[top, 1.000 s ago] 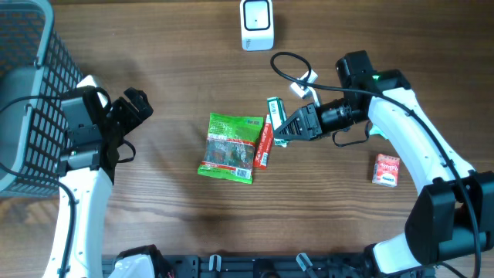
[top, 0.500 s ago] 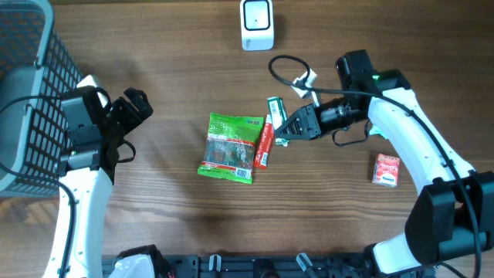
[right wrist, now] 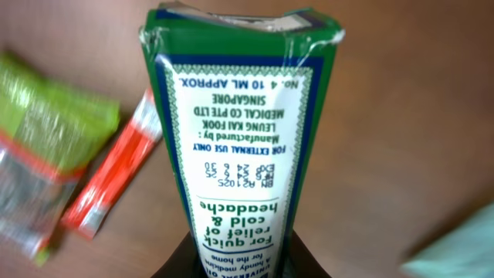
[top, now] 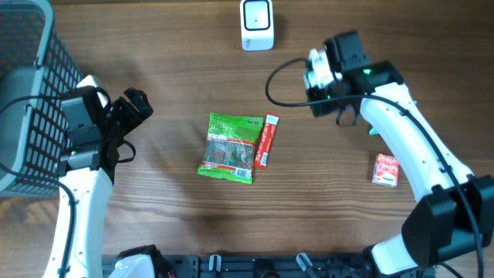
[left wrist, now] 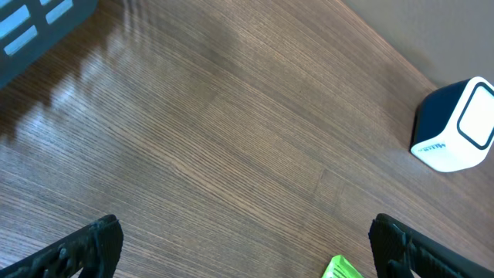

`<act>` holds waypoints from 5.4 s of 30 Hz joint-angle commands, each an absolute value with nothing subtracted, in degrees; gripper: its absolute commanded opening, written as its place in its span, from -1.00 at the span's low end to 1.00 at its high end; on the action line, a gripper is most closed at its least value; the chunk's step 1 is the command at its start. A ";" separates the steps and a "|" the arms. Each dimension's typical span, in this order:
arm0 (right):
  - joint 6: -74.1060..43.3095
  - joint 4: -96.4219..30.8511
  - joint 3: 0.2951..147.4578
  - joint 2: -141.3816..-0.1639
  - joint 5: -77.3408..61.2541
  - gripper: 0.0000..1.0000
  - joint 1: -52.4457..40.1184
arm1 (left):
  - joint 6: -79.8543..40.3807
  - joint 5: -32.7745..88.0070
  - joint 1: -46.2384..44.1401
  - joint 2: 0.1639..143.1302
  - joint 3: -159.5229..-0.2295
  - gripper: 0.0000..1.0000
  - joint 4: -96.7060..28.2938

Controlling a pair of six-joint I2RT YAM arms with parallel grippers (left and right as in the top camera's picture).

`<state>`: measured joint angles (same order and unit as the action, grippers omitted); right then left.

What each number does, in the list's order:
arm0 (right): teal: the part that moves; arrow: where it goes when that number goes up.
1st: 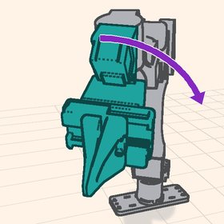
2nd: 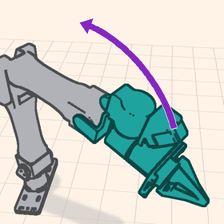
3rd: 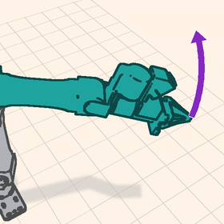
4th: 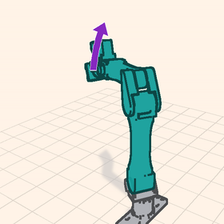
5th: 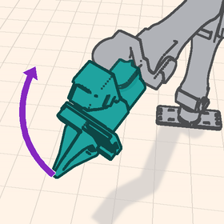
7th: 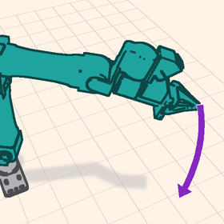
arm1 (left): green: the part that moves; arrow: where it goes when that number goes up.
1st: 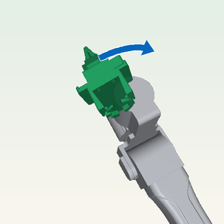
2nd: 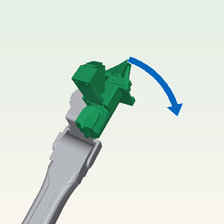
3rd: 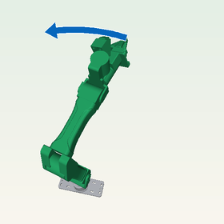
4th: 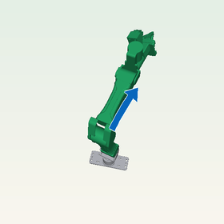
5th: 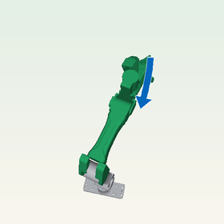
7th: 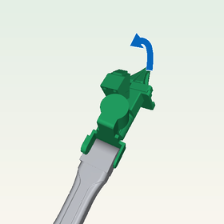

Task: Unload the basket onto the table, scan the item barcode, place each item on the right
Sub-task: 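Hold the green box over the scanner window with the right gripper, then move the green box right and lower it beside the wipes pack, then open the right gripper and move it left toward the red stick packet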

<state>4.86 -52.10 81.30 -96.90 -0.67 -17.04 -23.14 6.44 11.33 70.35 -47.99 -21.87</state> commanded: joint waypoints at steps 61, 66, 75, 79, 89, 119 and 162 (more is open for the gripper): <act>39.64 -9.32 121.80 -138.45 54.85 -0.92 -29.74 | -22.26 5.89 11.53 70.63 -48.42 1.00 -21.74; 17.93 -37.60 121.80 -122.48 45.58 -0.92 -28.99 | -22.26 5.89 11.53 70.63 -48.42 1.00 -21.74; 0.54 -83.29 121.01 -108.60 9.32 -0.91 -15.33 | -22.26 5.87 11.53 70.63 -48.42 1.00 -21.71; -9.47 -85.65 110.39 -108.66 9.30 -0.90 -5.76 | -22.26 5.89 11.53 70.63 -48.42 1.00 -21.74; -9.04 -64.38 82.78 -108.66 8.82 1.00 1.37 | -22.26 5.89 11.53 70.63 -48.42 1.00 -21.71; -13.13 -51.03 80.44 -108.84 -8.88 -0.91 -13.52 | -22.26 5.89 11.53 70.63 -48.42 1.00 -21.71; -12.03 -47.48 70.37 -111.33 7.44 -0.84 -5.87 | -22.26 5.87 11.53 70.63 -48.42 1.00 -21.74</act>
<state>-13.61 -47.97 71.70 -109.21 4.80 -6.22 -23.14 6.42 11.33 70.50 -47.97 -21.87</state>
